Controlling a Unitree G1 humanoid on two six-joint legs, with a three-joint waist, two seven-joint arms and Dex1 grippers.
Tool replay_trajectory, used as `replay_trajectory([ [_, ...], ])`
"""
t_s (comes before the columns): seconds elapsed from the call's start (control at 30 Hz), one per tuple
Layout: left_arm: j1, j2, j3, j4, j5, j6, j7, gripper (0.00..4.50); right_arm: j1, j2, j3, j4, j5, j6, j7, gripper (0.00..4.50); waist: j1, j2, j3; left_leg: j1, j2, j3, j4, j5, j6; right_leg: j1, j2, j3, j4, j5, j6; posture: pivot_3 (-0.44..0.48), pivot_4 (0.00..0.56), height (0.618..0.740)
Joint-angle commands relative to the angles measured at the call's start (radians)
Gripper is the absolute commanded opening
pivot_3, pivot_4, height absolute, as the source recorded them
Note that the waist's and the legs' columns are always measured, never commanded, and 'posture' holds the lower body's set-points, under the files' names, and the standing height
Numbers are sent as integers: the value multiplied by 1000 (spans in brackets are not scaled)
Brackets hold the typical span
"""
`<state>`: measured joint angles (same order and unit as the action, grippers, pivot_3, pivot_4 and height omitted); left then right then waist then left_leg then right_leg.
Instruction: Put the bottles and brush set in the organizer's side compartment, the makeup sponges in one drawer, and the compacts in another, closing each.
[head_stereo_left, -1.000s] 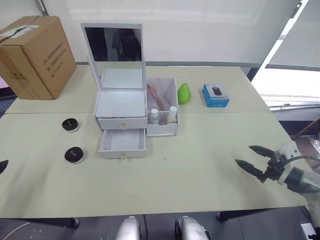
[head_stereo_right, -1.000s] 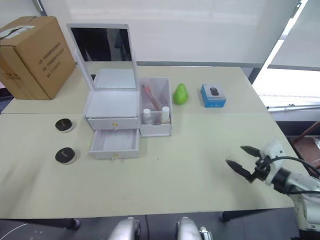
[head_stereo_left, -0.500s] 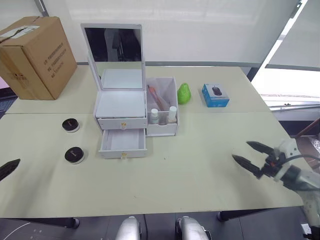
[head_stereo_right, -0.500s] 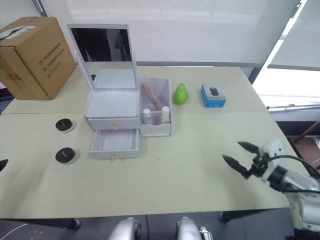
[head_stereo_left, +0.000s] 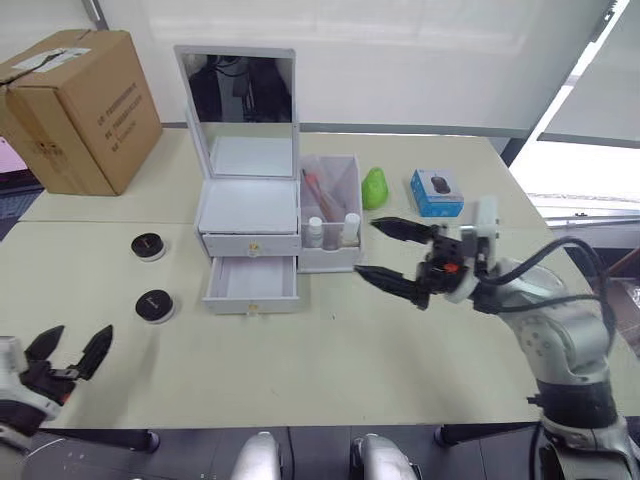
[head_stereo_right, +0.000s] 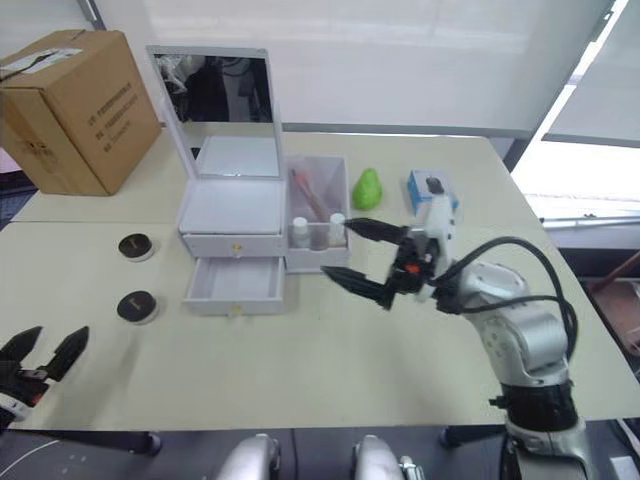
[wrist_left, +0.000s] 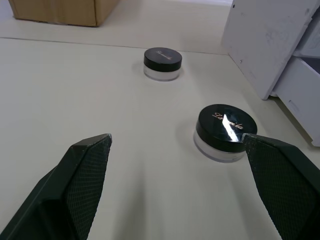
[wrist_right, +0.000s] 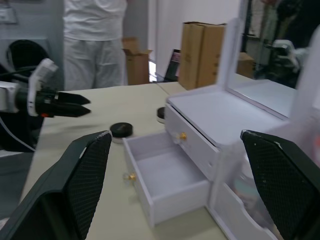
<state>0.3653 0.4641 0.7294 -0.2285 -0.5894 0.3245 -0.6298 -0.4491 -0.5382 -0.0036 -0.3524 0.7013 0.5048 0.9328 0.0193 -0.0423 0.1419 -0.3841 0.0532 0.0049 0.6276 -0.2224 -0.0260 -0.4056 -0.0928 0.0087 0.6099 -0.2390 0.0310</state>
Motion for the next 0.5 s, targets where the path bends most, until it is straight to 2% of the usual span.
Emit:
replay_trajectory([
  [0.03, -38, 5, -73, -51, 5, 35, 41, 4487, -57, 17, 36, -11, 16, 6, 35, 4500, 0, 0, 0, 0, 0, -1, 1, 0, 0, 0, 0, 0, 0, 0, 0, 0, 150, 722],
  [0.13, -103, 24, -173, -24, 74, 70, 98, 4487, -92, 38, 85, 6, -21, -16, 59, 4500, -1, 0, 0, 0, 0, -1, 1, 0, 0, 2, 1, 0, 1, 0, 0, 0, 150, 722],
  [0.27, -197, 37, -252, 25, 153, 93, 168, 4487, -120, 61, 112, 13, -40, -24, 67, 4500, -6, -1, -1, -1, -1, -3, 1, 0, 0, 3, 3, 1, 2, 1, -1, 0, 150, 722],
  [0.5, -257, 44, -297, 43, 202, 119, 216, 4487, -112, 68, 112, -19, -38, -6, 54, 4500, -10, -1, -1, 1, -1, -5, 1, 0, 1, 2, 5, 2, 2, 5, 1, 0, 150, 722],
])
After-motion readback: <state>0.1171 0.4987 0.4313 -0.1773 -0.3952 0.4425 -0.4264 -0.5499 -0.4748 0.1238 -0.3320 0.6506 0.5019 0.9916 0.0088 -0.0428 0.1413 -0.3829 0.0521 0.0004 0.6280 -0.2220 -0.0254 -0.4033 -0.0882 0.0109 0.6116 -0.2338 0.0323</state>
